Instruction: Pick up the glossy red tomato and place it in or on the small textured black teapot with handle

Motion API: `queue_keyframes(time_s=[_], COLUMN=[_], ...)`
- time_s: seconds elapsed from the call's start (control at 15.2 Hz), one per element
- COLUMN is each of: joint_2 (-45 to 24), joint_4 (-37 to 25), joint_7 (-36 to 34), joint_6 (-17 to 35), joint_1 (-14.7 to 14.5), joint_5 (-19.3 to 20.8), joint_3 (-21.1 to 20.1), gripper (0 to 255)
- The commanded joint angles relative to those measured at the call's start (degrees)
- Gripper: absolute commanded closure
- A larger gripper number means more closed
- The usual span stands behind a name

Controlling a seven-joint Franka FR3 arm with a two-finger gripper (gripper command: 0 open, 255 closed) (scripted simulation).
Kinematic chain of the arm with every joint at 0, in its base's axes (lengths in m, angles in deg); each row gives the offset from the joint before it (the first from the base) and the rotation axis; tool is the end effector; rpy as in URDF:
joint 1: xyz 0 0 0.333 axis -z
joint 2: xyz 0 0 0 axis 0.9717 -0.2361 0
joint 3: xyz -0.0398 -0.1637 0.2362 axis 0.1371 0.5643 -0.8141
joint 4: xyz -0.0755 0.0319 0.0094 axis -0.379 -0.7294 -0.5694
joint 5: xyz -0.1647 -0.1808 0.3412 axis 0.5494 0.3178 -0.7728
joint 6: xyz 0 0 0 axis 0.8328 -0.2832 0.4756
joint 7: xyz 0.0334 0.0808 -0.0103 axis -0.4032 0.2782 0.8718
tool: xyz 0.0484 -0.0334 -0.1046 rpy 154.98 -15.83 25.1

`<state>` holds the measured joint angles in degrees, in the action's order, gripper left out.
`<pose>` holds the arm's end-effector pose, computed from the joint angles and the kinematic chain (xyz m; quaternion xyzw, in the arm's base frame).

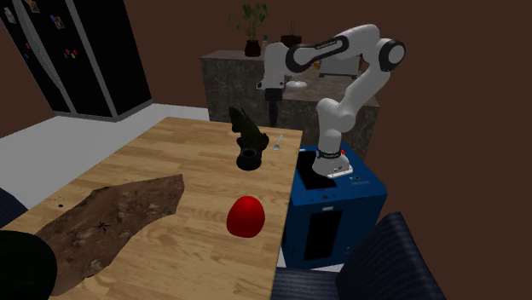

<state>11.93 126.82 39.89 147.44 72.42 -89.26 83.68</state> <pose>0.3574 0.0261 0.4392 -0.9696 0.1247 -0.0156 0.2098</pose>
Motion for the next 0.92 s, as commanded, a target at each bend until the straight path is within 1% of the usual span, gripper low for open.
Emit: queue_keyframes(time_s=[0.0,0.13,0.26,0.4,0.46,0.59,0.66,0.73,0.86], joint_2=[-0.2,-1.1,-2.9,-5.6,-7.4,-11.4,-13.7,-16.2,-21.4], joint_4=[3.7,6.9,9.5,11.2,11.6,11.6,11.0,10.0,7.2], joint_7=[0.6,1.7,3.6,6.8,9.0,15.2,19.4,24.2,35.3], joint_6=[5.8,11.8,18.2,24.9,28.3,34.6,37.3,39.4,41.2], joint_1=[-1.6,-4.1,-7.5,-11.9,-14.7,-21.0,-24.5,-28.0,-33.6], joint_5=[-4.8,-10.1,-16.5,-24.1,-28.5,-39.0,-45.3,-52.1,-66.7], joint_3=[0.2,0.3,0.5,1.2,1.8,3.7,5.1,6.5,9.0], gripper=[0,0,0,0,0,0,0,0,0])
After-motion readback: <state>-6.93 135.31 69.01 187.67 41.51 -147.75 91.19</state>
